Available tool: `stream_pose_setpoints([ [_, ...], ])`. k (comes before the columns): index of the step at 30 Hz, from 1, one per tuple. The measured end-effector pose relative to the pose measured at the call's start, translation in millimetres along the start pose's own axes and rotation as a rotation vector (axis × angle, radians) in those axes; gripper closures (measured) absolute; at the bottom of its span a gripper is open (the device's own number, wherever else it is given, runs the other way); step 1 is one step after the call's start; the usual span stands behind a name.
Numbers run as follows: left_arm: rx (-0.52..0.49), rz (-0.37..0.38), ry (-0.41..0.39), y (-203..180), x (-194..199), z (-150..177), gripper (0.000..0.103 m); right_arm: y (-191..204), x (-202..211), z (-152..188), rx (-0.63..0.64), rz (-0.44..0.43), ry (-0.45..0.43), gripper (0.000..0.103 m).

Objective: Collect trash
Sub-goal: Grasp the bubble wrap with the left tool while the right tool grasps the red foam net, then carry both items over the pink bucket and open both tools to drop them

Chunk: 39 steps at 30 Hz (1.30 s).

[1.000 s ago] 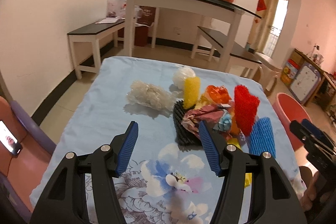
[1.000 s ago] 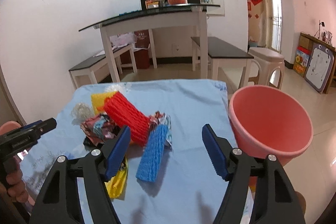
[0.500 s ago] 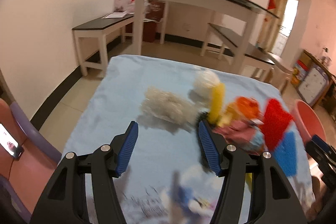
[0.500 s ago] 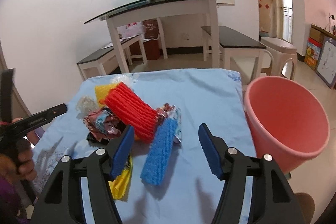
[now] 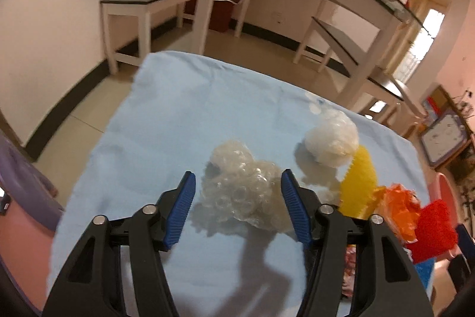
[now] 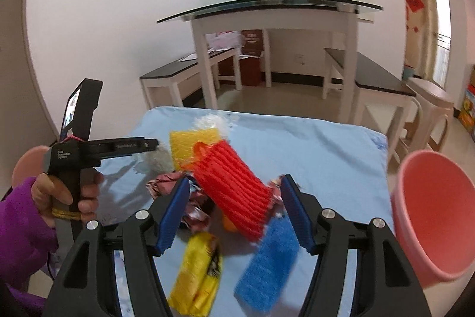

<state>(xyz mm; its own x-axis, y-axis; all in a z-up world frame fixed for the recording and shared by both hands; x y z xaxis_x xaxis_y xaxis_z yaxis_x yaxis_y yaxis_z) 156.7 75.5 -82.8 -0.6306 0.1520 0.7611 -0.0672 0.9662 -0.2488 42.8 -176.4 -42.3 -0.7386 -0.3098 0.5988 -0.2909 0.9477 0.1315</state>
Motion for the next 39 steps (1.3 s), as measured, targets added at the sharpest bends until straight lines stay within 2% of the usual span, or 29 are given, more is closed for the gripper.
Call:
stream_pose_setpoints([
  [1,-0.011,0.022,0.0,-1,1,1,0.069,2,-5,-1,0.008,0.0,0.002,0.04],
  [5,-0.024,0.031,-0.032,-7,16,9,0.076,8,-23,-5,0.022,0.006,0.035,0.041],
  [7,-0.031,0.021,-0.056,-9,28,13,0.077,7,-29,-5,0.014,0.004,0.052,0.057],
  [9,-0.028,0.029,-0.07,-10,39,14,0.077,5,-33,-4,-0.009,-0.027,0.079,0.081],
  [12,-0.026,0.032,-0.095,-9,58,18,0.077,-1,-27,-1,-0.047,-0.054,0.084,0.09],
  [18,-0.036,0.047,-0.14,-17,99,24,0.077,-13,11,-8,-0.112,-0.114,0.017,0.092],
  [23,-0.087,0.1,-0.191,-44,136,23,0.077,-35,47,-13,-0.175,-0.102,-0.051,0.092],
  [29,-0.181,0.206,-0.206,-102,149,29,0.077,-78,90,-5,-0.256,-0.003,-0.121,0.092],
  [39,-0.326,0.386,-0.161,-230,127,52,0.077,-172,134,21,-0.377,0.187,-0.17,0.092],
])
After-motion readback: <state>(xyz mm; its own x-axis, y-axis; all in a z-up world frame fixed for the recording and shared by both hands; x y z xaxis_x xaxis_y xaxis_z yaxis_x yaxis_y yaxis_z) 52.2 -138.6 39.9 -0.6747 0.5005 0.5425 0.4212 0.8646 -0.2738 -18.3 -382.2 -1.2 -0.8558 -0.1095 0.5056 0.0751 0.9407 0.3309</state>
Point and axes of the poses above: each gripper's, at about its wrist camera, not at the fingertips, and x roughly against the way its jaws point, y to its left, z to its underside, the point moved 1 cm from there along -x, roughly the way its jaws point, and after that the axes turned 2 degrees about y, right-handed, at the moved point
